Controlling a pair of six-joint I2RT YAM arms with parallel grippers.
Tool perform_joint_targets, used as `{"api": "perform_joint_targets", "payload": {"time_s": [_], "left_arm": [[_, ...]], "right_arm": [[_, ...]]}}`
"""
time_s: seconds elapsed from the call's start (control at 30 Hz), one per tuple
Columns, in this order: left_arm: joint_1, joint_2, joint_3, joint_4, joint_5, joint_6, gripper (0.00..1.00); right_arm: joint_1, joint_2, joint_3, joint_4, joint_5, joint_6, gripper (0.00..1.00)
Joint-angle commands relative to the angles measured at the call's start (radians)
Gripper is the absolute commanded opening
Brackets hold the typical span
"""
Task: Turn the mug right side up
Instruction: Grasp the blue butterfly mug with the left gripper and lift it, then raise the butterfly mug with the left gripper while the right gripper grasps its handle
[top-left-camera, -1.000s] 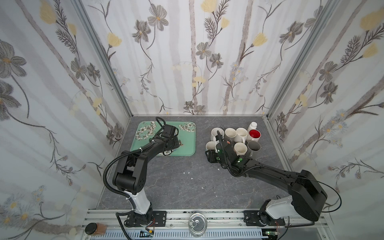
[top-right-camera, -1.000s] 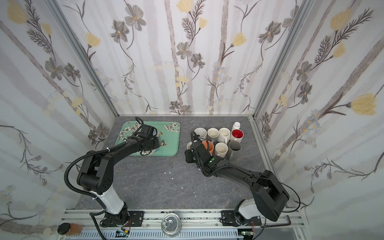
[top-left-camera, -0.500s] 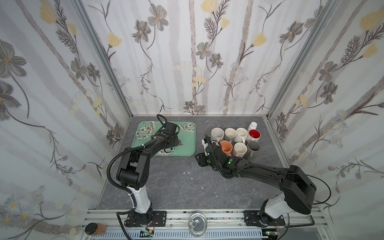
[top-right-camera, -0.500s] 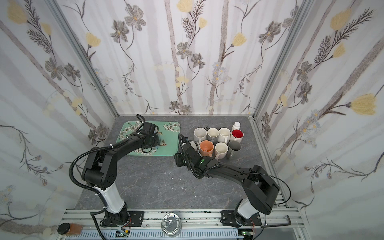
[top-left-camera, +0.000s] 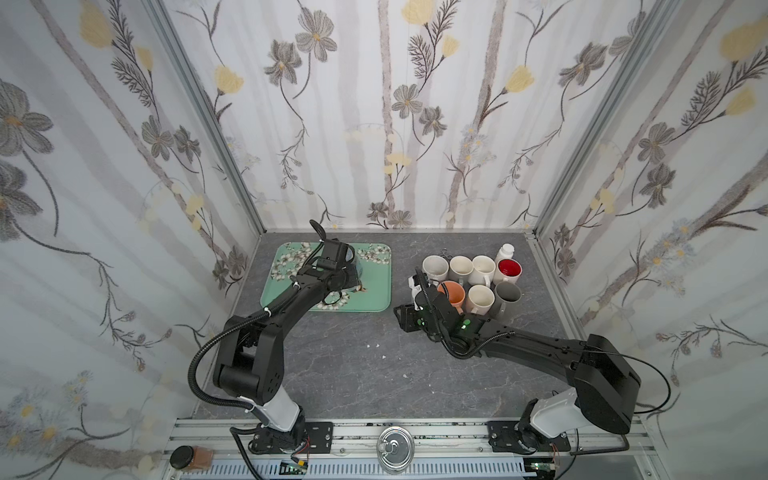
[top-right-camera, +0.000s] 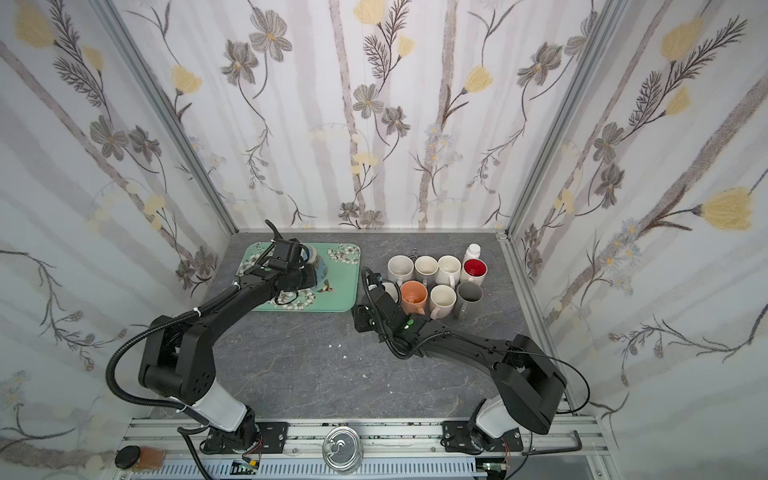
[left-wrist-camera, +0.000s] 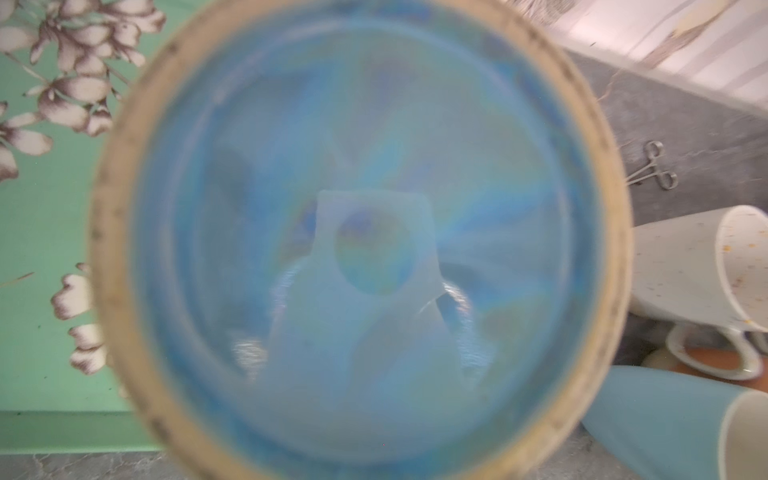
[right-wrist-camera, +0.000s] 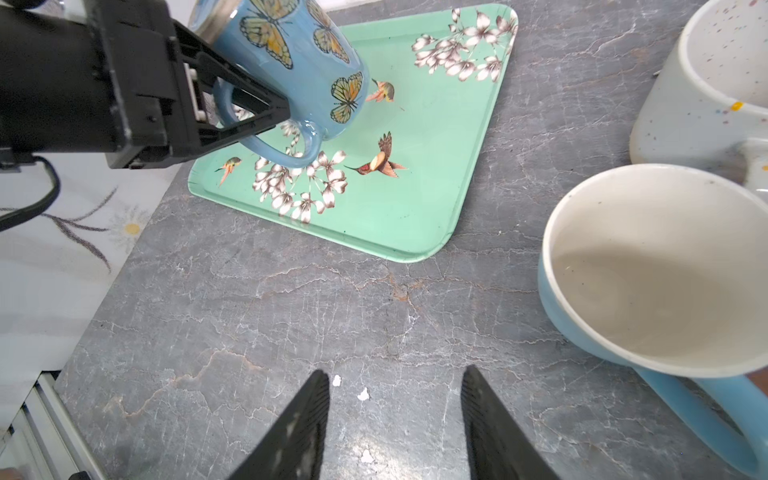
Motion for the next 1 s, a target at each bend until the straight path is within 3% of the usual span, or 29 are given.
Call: {"api": "perform_joint_targets", "payload": {"time_s": [0.0, 0.37, 0.57, 0.8, 0.97], "left_arm": [[0.002, -0.072, -0.041, 0.182, 0.052, 0.013, 0.00], [0.028, -0.345, -0.251, 0.543, 0.239, -0.052, 0.00], [0.048, -0.435, -0.318, 0.730, 0.340, -0.140, 0.00], [0.065, -0.439, -0.366, 1.035, 0.497, -0.331, 0.00], [0.064, -0.443, -0.379, 1.165, 0.538, -0.388, 0.00]], "right_arm": [[0.001, -0.037, -0.021, 0.053, 0.042, 0.009, 0.52], [-0.026, -0.172, -0.116, 0.226, 0.010, -0.009, 0.53], [-0.071, -0.197, -0.123, 0.359, -0.132, 0.001, 0.54], [-0.094, -0.172, -0.063, 0.501, -0.302, 0.014, 0.55], [-0.162, -0.134, -0.030, 0.646, -0.472, 0.124, 0.56]]}}
